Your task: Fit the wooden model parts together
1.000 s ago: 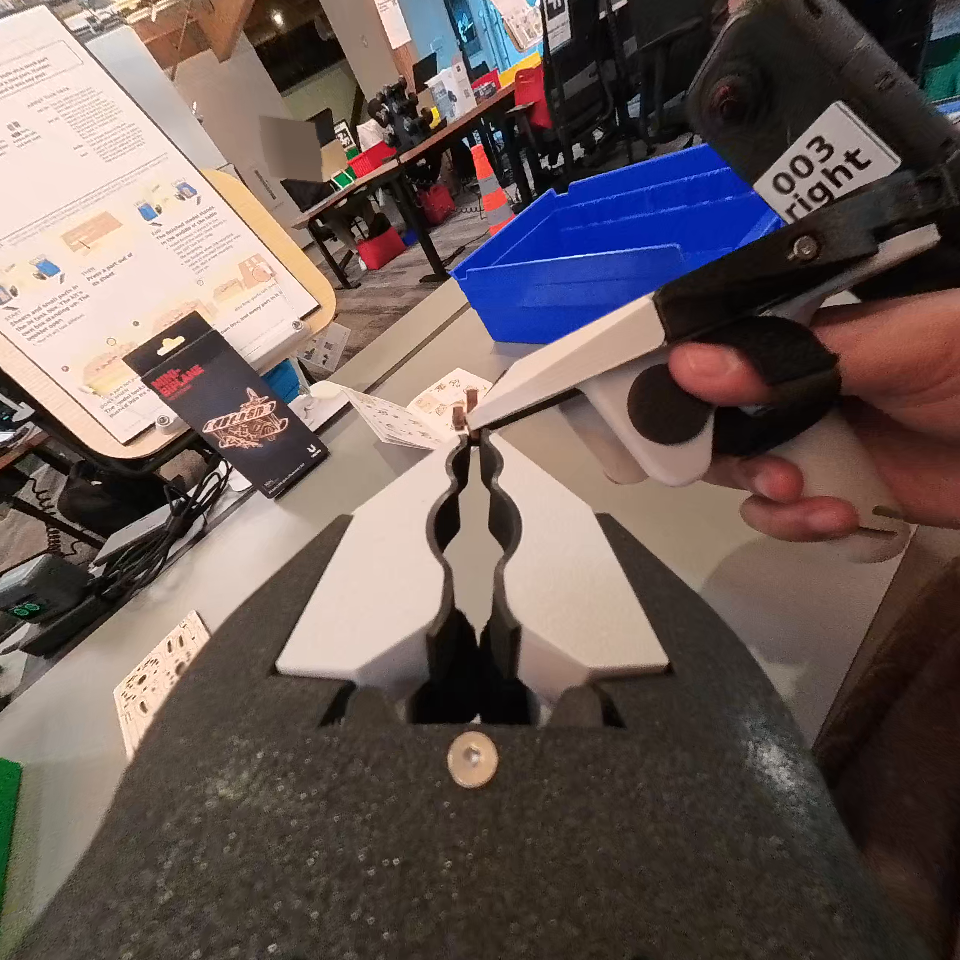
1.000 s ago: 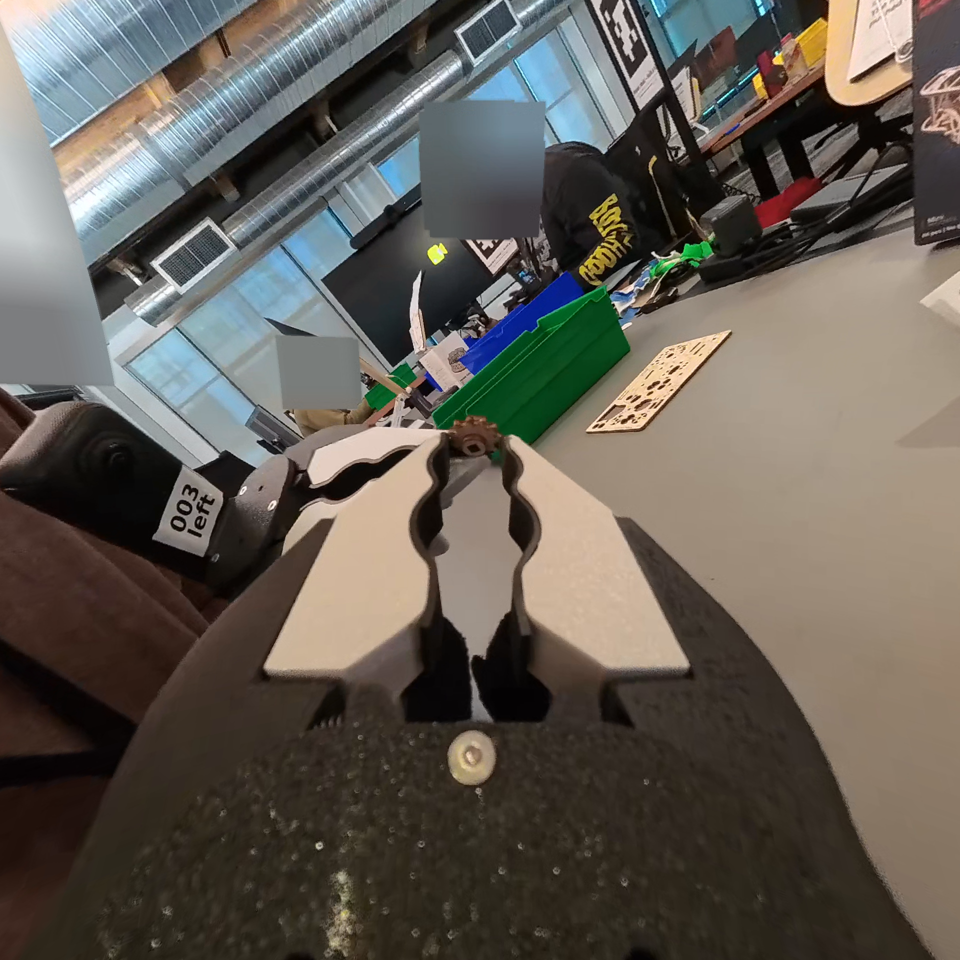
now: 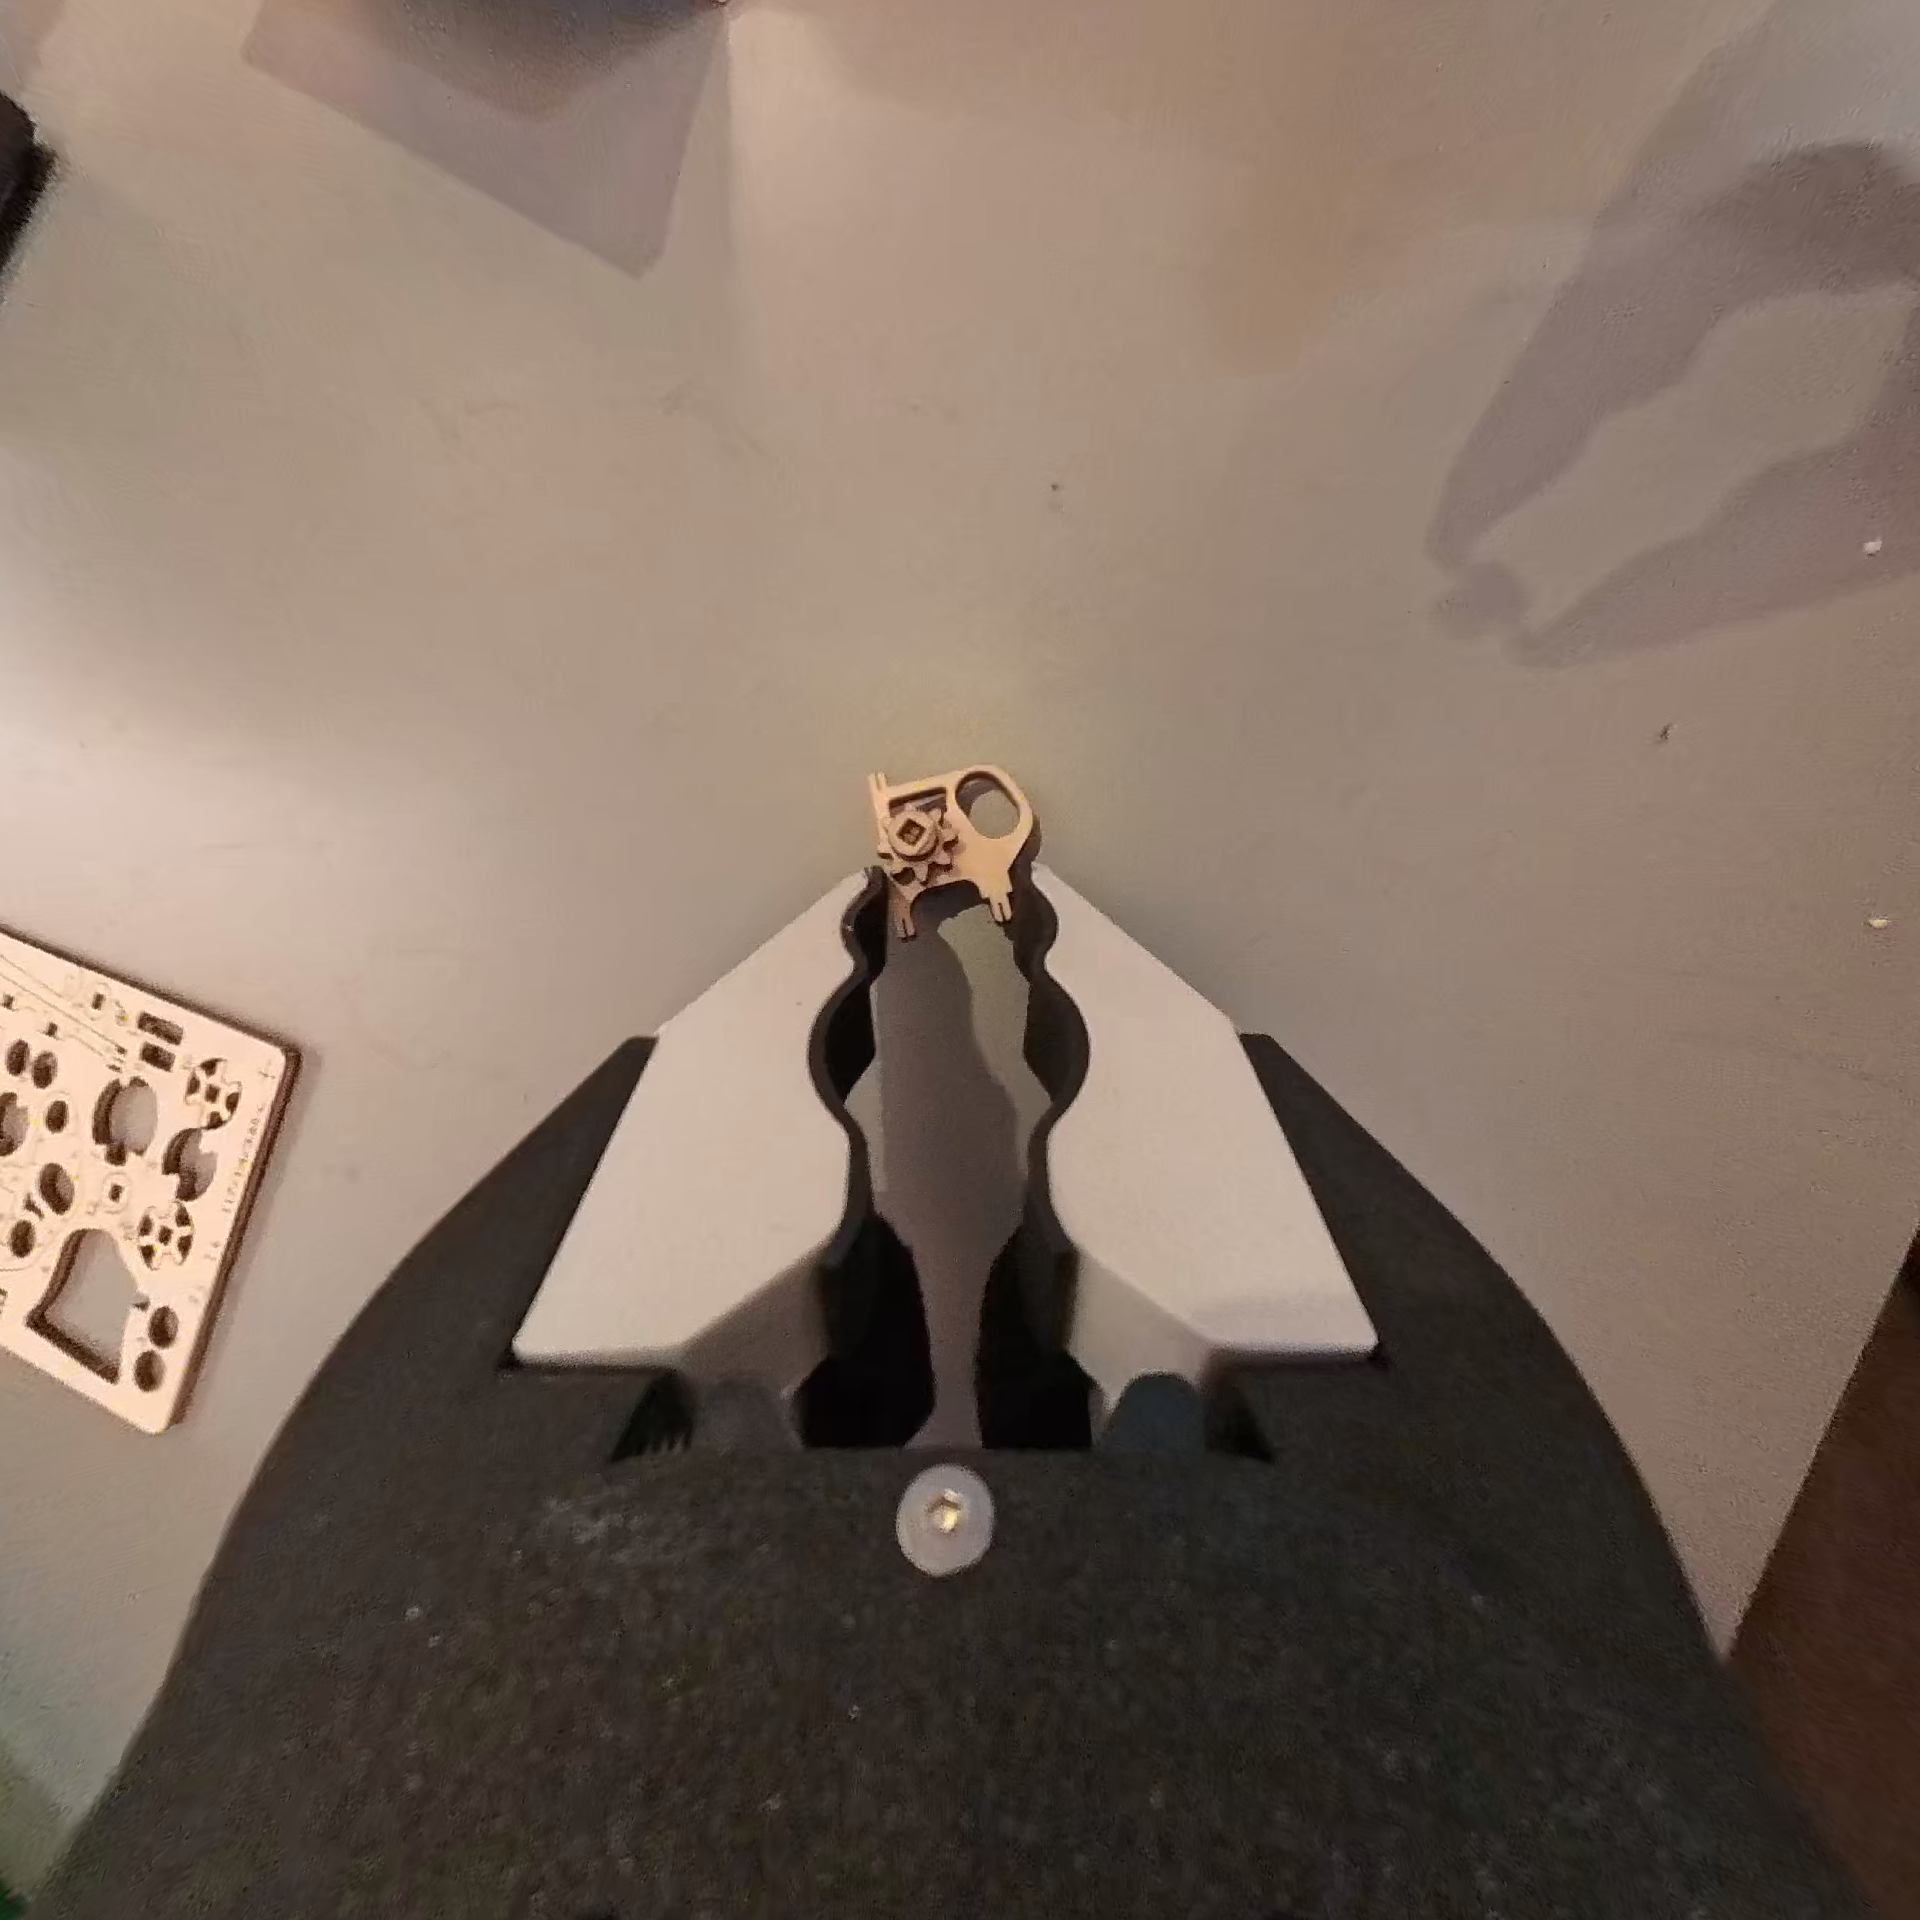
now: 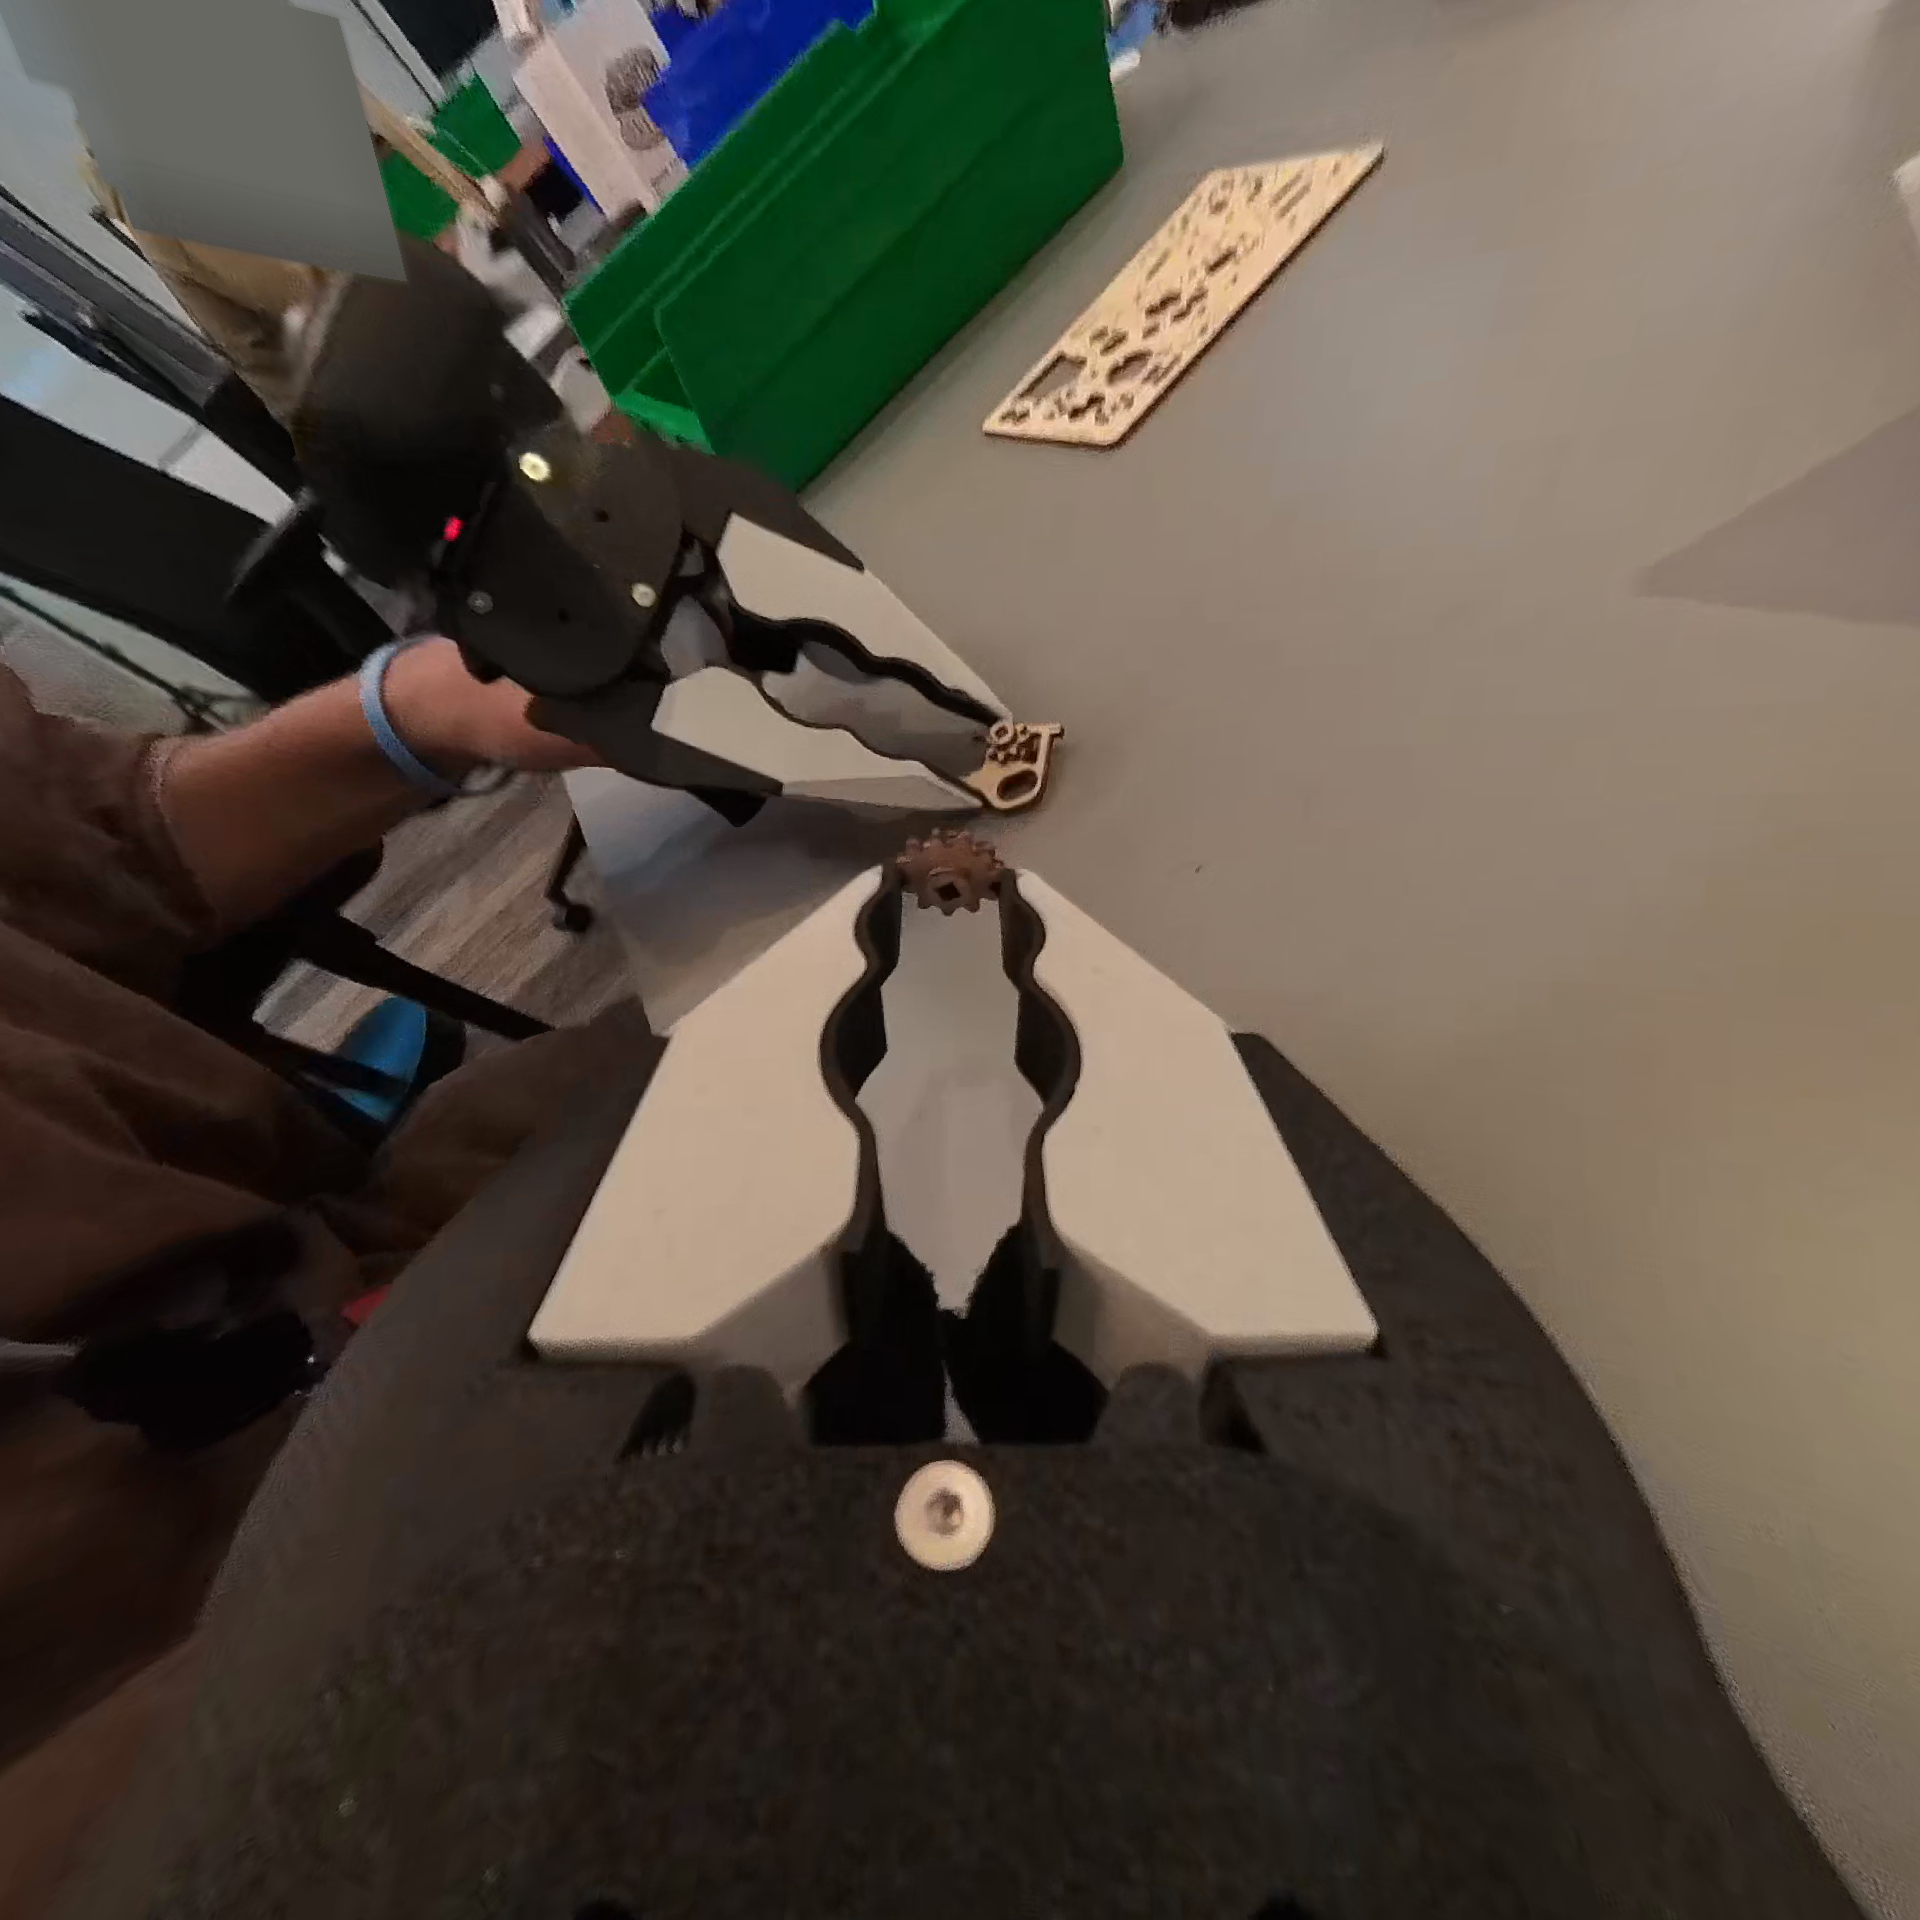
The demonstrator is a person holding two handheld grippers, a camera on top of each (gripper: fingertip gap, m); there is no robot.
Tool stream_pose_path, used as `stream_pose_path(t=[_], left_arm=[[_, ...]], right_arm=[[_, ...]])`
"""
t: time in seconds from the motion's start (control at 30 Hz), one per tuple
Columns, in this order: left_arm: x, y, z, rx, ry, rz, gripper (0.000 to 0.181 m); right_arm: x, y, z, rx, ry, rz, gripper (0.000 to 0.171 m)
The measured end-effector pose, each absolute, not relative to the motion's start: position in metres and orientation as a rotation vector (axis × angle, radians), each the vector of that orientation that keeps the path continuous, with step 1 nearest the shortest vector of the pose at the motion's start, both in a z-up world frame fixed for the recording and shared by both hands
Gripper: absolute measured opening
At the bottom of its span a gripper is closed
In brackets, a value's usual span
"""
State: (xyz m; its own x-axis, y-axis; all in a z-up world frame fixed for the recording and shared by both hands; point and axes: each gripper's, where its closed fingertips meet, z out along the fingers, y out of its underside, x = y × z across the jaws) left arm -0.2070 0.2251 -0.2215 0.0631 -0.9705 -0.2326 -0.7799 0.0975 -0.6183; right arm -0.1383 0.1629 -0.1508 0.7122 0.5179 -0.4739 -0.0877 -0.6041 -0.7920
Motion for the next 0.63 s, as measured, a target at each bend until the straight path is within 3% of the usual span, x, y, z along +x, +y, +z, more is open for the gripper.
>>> stream_pose_path(t=[0.43,0.63], left_arm=[[-0.183,0.190,-0.187,-1.549,1.779,-0.368,0.021],[-0.174,0.161,-0.182,-1.685,1.731,-0.630,0.021]], right_arm=[[-0.165,0.177,-0.165,-2.312,-1.217,0.477,0.018],[-0.165,0.162,-0.171,-2.345,-1.584,0.335,0.018]])
